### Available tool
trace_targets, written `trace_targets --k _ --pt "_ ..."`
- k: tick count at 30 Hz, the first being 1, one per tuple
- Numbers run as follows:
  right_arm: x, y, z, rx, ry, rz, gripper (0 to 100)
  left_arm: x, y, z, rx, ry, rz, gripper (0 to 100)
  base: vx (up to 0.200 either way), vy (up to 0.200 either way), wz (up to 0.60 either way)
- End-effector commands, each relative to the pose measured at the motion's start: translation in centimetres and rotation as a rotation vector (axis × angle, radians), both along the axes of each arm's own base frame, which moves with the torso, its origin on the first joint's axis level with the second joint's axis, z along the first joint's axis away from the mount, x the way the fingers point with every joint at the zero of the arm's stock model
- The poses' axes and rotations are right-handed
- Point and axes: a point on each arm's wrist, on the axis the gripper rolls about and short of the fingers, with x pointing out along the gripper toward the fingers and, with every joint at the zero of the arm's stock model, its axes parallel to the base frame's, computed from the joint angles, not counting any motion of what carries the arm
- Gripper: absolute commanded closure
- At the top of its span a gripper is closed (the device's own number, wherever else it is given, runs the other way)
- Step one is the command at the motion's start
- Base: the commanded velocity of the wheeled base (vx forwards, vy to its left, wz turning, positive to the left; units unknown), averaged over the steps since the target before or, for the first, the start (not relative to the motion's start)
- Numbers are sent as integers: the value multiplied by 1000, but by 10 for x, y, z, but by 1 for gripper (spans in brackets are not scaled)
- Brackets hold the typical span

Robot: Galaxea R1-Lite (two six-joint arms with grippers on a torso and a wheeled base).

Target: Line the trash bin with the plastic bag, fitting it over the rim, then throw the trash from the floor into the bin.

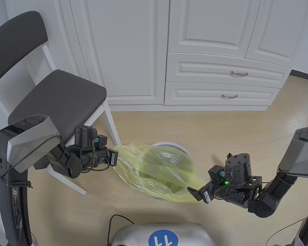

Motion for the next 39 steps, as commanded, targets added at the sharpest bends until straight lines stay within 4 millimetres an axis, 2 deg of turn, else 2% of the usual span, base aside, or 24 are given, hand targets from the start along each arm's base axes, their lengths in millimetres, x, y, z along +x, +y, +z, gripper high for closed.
trace_targets --k 1,3,6,11,14,17,18,20,26,29,31,32,33,35,36,38,39 --pt "10 38 -2 -66 2 55 0 0 3 0 1 1 7 100 0 0 0" --pt "14 53 -10 -108 31 62 0 0 5 0 1 1 10 100 0 0 0" --pt "22 59 -23 -165 61 78 0 1 4 -2 2 5 10 100 0 0 0" --pt "40 60 -45 -263 55 103 0 0 5 -7 6 19 13 100 0 0 0" --pt "55 62 -59 -287 43 49 0 1 6 -10 8 24 16 100 0 0 0" --pt "67 60 -63 -290 13 -7 0 1 7 -10 8 24 18 100 0 0 0" --pt "68 60 -64 -274 -6 -13 100 1 8 -11 8 26 19 100 0 0 0" --pt "68 60 -64 -274 -6 -13 100 1 8 -11 8 26 19 100 0 0 0" --pt "66 53 -41 -160 -87 -55 100 2 8 -17 11 38 19 100 0 0 0" --pt "52 45 -24 -30 -50 -93 100 2 9 -22 13 50 22 100 0 0 0" --pt "47 43 -22 11 -25 -103 100 2 9 -23 14 53 22 100 0 0 0" --pt "41 39 -21 117 37 -129 100 2 9 -24 10 60 25 100 0 0 0" --pt "41 38 -20 156 54 -137 100 2 9 -25 10 62 25 0 0 0 0" --pt "43 37 -20 212 84 -151 100 1 10 -25 16 74 28 0 0 0 0" --pt "50 37 -18 247 90 -152 100 0 11 -26 19 82 27 0 0 0 0" --pt "50 37 -18 247 90 -152 100 0 11 -26 19 82 27 0 0 0 0" --pt "60 37 -19 257 116 -150 100 -5 13 -29 31 85 19 0 0 0 0"
